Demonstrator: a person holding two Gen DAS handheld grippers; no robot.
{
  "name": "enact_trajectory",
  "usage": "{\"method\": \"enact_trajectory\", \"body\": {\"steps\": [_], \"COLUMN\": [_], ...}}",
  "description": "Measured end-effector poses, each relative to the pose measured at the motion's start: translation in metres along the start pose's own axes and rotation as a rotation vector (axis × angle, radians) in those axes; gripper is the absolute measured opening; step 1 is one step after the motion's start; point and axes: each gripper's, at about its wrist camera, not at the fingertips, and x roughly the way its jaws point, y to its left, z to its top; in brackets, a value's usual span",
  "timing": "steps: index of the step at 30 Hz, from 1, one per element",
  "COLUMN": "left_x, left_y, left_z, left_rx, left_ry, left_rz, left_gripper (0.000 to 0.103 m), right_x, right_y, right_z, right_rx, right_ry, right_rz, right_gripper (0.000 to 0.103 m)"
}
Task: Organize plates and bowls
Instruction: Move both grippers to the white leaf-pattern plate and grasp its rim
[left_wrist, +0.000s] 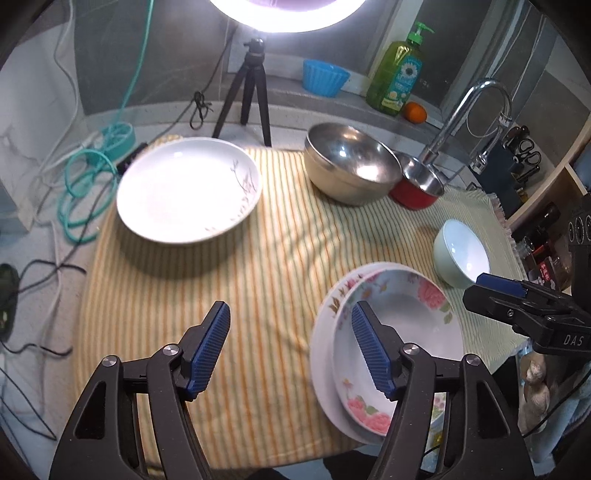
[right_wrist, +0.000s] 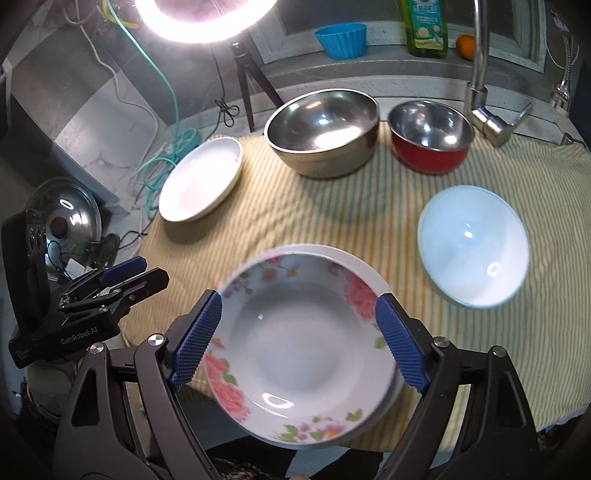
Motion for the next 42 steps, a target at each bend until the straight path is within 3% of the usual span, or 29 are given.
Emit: {"method": "enact_trajectory", "body": {"steps": [9,18,29,35,42], "left_x": [-0.016,-0.014,0.014,0.043,0.073], "left_y": [0.039,0.096,0.153,0.171,0.186], "left_z": [0.02,0.038,0.075,0.089,0.102], "left_rx": [0.021,-0.013,-0.089,-0.097,-0.11], "left_ry": [-0.061,-0.072,-0.055,-0.024,0.009], "left_rz": [0.041,0.054,-0.019,-0.045,-0.065], "left_gripper": [0.068,0.068,0.068,0.056,0.04], "right_x": [0.015,0.043,0.089,0.117,0.149], "right_y": [0.039,0.067,0.082,0.08,0.079], "right_z": [0.024,0.048,0.082,0.095,0.111], "right_rx": [0.003,0.046,0.09,0.119,0.123], "right_ry": [-0.023,-0.022,0.001,0.028,0.069], "right_rz": [0.039,0.097,0.131,0.112,0.091], "right_gripper": [0.088,0.088,0.088,0.087,0.07]}}
